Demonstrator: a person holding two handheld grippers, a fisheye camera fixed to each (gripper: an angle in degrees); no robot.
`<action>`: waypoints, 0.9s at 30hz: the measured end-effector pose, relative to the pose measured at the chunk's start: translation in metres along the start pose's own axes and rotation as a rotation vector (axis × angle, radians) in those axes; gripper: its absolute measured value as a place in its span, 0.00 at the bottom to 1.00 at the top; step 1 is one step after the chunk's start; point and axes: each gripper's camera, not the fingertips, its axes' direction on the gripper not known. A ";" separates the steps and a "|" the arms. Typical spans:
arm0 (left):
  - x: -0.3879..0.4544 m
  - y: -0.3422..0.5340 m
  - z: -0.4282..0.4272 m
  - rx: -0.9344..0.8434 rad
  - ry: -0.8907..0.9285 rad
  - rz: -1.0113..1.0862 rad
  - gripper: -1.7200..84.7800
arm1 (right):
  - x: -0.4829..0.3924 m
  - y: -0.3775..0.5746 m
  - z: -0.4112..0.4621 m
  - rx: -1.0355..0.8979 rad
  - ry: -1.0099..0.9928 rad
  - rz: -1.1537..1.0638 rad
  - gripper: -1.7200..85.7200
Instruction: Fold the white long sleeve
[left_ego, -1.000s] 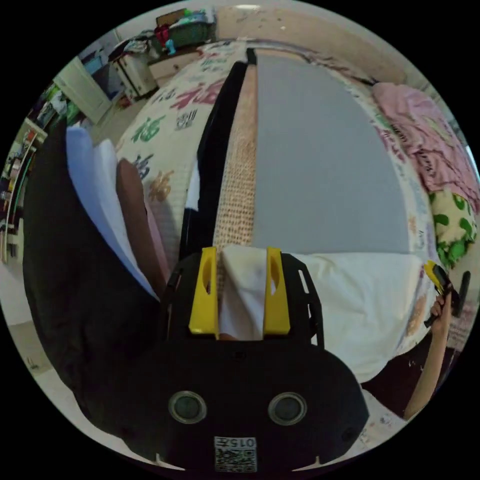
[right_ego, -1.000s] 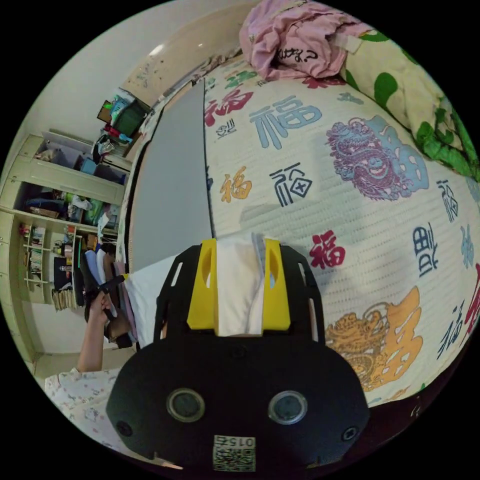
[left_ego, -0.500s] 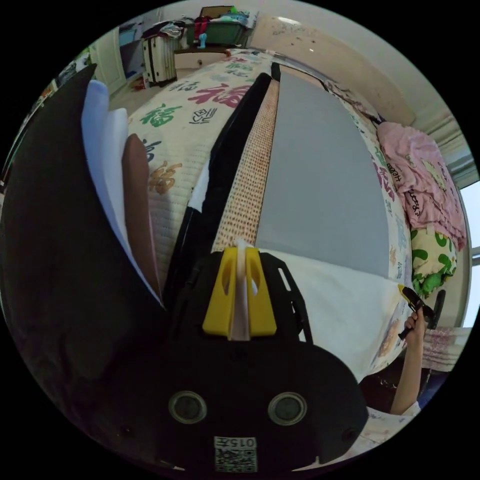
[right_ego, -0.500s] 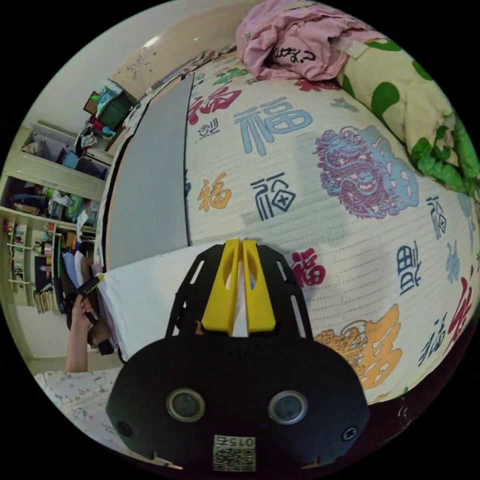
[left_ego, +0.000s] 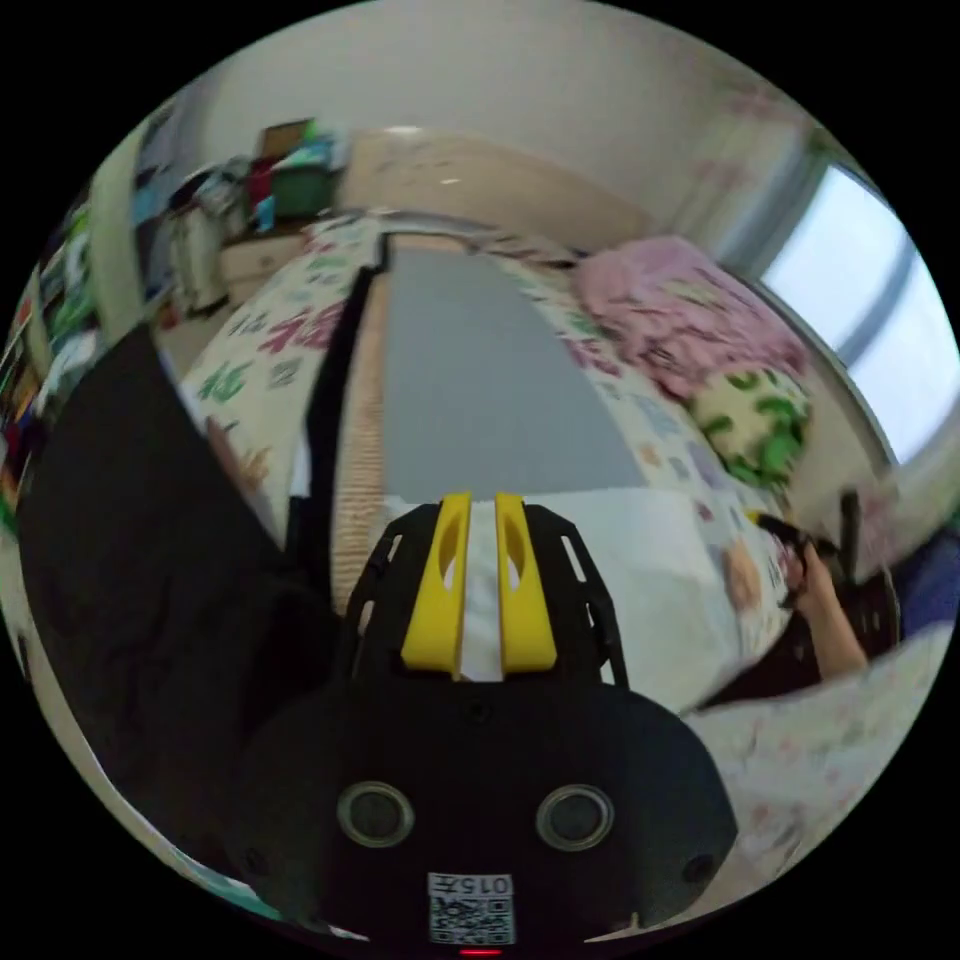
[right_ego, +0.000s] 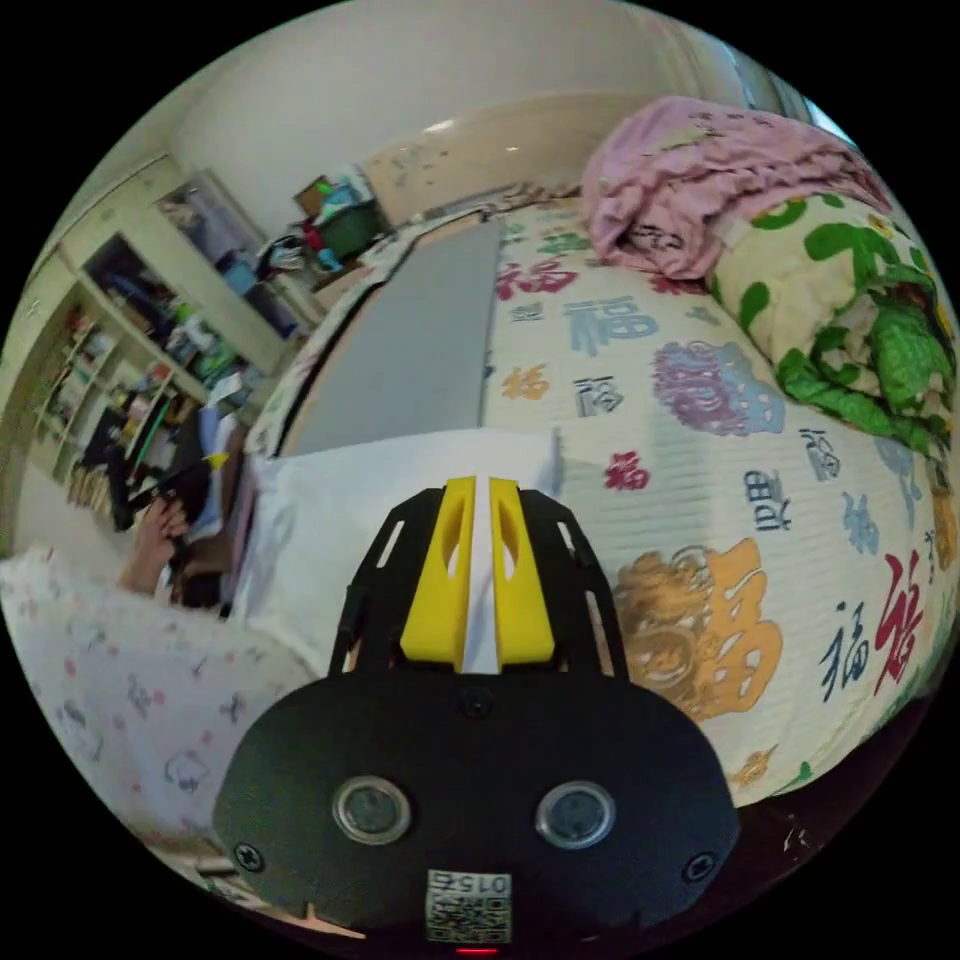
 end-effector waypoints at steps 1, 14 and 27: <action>0.011 0.002 0.003 -0.030 0.045 0.057 0.07 | -0.016 0.023 0.002 -0.056 -0.059 -0.012 0.04; 0.094 0.023 0.082 -0.500 0.129 0.366 0.04 | -0.094 0.147 0.080 -0.472 -0.106 -0.025 0.01; 0.152 -0.141 0.004 -0.249 0.169 0.544 0.06 | -0.042 0.204 -0.044 -0.021 -0.032 0.287 0.07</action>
